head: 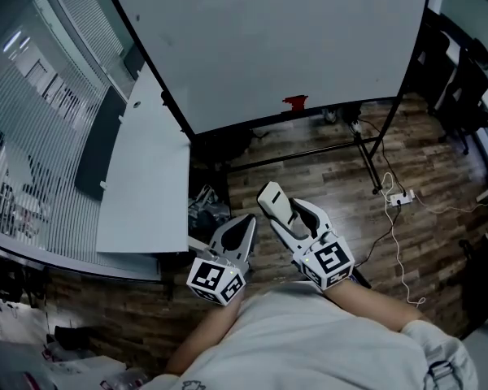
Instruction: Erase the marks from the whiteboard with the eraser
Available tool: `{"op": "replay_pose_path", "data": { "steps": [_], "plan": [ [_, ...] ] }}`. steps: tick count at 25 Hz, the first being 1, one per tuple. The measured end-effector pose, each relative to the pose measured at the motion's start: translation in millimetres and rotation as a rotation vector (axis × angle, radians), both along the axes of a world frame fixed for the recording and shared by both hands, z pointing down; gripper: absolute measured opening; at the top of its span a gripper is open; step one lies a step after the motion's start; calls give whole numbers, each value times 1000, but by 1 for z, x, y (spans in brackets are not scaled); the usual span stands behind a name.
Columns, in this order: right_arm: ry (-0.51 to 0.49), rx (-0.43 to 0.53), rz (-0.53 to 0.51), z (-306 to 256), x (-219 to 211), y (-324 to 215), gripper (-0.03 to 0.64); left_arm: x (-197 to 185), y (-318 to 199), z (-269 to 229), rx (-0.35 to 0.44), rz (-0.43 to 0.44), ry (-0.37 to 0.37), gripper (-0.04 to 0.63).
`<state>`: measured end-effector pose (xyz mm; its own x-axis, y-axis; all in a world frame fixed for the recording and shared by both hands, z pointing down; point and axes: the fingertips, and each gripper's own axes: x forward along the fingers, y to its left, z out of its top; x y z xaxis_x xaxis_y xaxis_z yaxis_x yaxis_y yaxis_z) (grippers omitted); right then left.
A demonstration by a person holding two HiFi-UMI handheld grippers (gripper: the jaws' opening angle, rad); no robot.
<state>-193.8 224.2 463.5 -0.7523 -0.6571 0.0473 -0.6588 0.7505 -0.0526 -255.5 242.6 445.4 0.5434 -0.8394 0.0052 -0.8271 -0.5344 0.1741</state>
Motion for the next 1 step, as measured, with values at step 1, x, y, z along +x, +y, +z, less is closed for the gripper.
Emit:
{"op": "replay_pose_path", "data": {
  "steps": [1],
  "plan": [
    [2, 0, -5, -1, -2, 1, 242, -2, 1, -1, 1, -3, 2, 6]
  ]
}}
